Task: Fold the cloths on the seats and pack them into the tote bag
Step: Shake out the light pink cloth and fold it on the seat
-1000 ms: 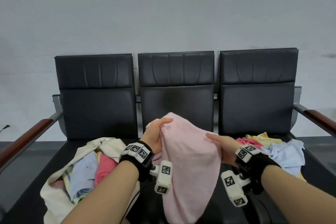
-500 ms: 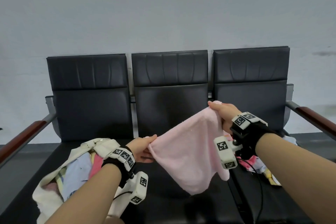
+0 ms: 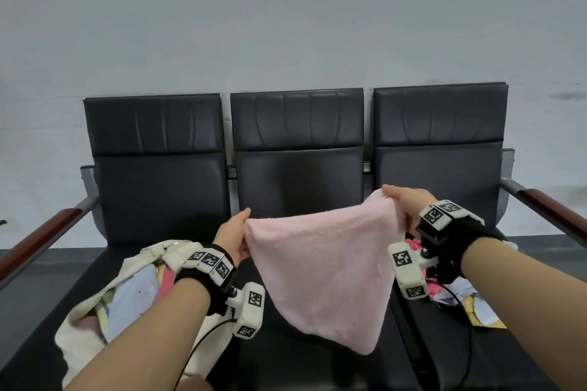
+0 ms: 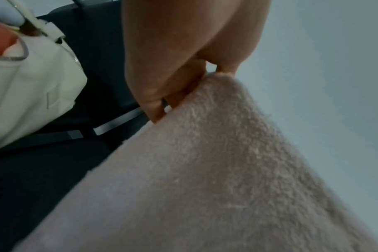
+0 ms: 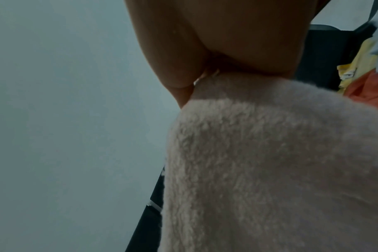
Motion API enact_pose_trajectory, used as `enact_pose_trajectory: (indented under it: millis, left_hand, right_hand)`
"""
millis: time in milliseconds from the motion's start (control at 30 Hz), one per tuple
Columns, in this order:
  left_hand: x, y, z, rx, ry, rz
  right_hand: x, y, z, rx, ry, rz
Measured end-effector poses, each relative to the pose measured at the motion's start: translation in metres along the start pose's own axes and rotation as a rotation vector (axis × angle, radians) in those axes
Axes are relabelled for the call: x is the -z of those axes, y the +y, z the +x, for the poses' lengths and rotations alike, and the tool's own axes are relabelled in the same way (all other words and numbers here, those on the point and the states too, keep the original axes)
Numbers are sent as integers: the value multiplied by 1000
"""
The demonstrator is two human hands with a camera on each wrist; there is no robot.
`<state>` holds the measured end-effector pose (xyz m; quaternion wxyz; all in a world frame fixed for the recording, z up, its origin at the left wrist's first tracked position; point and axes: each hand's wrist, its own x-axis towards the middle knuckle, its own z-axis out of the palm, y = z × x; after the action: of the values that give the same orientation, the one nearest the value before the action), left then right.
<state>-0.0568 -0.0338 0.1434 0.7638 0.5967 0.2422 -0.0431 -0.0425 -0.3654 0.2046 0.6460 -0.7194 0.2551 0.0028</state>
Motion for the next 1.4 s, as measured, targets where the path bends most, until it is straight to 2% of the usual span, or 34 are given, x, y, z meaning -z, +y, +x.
enact_pose_trajectory:
  millis: [133, 233, 300, 400, 500, 567, 700, 833, 933, 1033, 1167, 1300, 1400]
  left_hand:
    - [9, 0, 1, -34, 153, 141]
    - [18, -1, 1, -72, 203, 260]
    - [24, -1, 0, -63, 151, 250]
    - [24, -2, -2, -39, -41, 38]
    - [17, 1, -14, -121, -203, -31]
    - [13, 3, -19, -190, -223, 13]
    - [13, 7, -20, -243, -156, 104]
    - [10, 11, -23, -277, -99, 96]
    - [6, 14, -26, -286, -79, 76]
    - [3, 17, -33, -275, -66, 112]
    - [6, 16, -40, -301, -51, 234]
    - [8, 15, -50, -354, 71, 300]
    - [10, 16, -58, -334, 145, 351]
  right_hand:
    - [5, -8, -12, 42, 30, 50]
    - [11, -8, -10, 78, 40, 69]
    - [12, -7, -8, 101, 58, 21]
    - [12, -4, -4, 136, 84, -150]
    - [14, -4, -3, 120, 58, -312]
    - [18, -4, -1, 81, 24, -329]
    - [27, -3, 4, -27, -115, -174]
    - [42, -6, -2, -30, -172, -167]
    - [49, -5, -4, -13, -141, -338]
    - [52, -1, 8, 14, -181, -251]
    - [55, 5, 5, 84, -153, -363]
    - [63, 7, -6, 184, -75, -511]
    - [71, 9, -13, 213, -50, -547]
